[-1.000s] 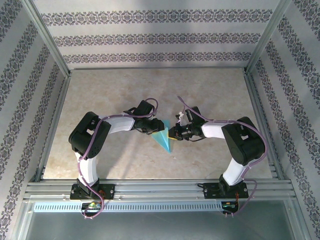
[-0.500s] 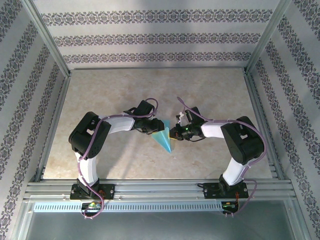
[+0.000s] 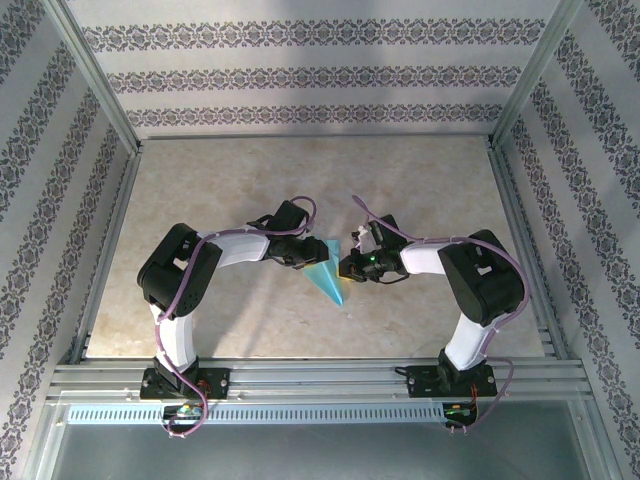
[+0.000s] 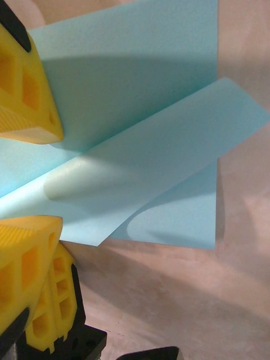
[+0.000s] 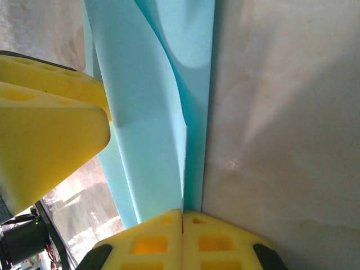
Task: Fold a paper plane with a square sheet of paper (fold left side to right side)
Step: Fourth fold the wing at the center of the table.
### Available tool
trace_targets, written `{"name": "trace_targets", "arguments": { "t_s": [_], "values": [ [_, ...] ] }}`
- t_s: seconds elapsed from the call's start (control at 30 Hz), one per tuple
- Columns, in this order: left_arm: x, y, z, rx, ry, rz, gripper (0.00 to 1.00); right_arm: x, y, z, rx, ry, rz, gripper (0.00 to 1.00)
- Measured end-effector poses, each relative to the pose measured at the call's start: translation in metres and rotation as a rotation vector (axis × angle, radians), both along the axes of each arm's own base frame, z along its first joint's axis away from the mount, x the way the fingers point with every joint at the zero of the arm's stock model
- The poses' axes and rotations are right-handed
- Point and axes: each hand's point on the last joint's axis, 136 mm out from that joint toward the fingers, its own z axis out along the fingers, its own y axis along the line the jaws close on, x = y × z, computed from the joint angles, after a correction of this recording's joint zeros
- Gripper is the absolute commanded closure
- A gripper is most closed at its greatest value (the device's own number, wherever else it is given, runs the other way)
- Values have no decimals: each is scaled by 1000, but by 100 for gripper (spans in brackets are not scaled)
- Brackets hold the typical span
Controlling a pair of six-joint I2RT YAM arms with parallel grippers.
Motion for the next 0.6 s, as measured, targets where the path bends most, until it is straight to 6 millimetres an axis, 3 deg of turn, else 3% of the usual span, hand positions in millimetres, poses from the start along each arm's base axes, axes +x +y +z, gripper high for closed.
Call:
{"name": "trace_targets", "arguments": {
  "t_s": [0.6],
  "values": [
    [0,3,6,27,-13,5,50,0,0,-3,-28,26,-2,99]
  ]
}}
